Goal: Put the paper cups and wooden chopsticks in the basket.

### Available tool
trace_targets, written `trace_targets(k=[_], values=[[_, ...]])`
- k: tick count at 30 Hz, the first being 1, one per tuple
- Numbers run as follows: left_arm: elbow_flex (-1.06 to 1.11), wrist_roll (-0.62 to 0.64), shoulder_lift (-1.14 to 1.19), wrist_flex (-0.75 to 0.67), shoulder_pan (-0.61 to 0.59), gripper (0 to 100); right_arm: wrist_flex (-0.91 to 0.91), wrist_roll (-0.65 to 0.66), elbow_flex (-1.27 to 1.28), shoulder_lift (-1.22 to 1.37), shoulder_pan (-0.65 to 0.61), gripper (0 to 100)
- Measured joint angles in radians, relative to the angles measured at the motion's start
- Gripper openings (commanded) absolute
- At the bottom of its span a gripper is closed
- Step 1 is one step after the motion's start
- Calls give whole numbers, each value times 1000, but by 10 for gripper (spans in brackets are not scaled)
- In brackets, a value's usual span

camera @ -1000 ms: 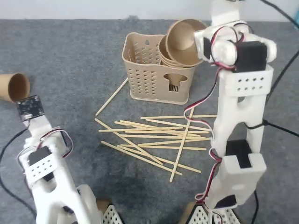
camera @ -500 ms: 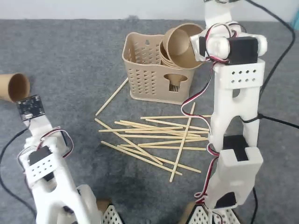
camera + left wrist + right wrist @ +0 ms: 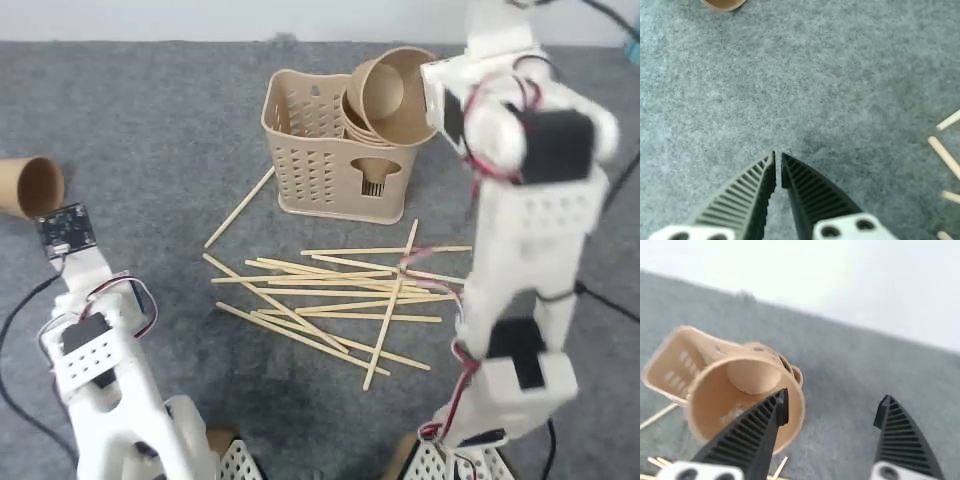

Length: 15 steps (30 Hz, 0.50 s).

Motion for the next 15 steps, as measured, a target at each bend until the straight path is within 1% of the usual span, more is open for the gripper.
trace_targets(k=[4,5,7,8,13,15], values=[[0,0,0,0,0,23,51,0,0,-115,-26,17],[0,0,0,0,0,23,51,0,14,-143,-35,1],[0,0,0,0,0,23,51,2,68,-203,-48,25],[0,0,0,0,0,23,51,12,106,-232,-48,13],[0,0,0,0,0,23,51,17,404,-384,-51,8],[0,0,0,0,0,23,52,44,534,-443,-49,8]])
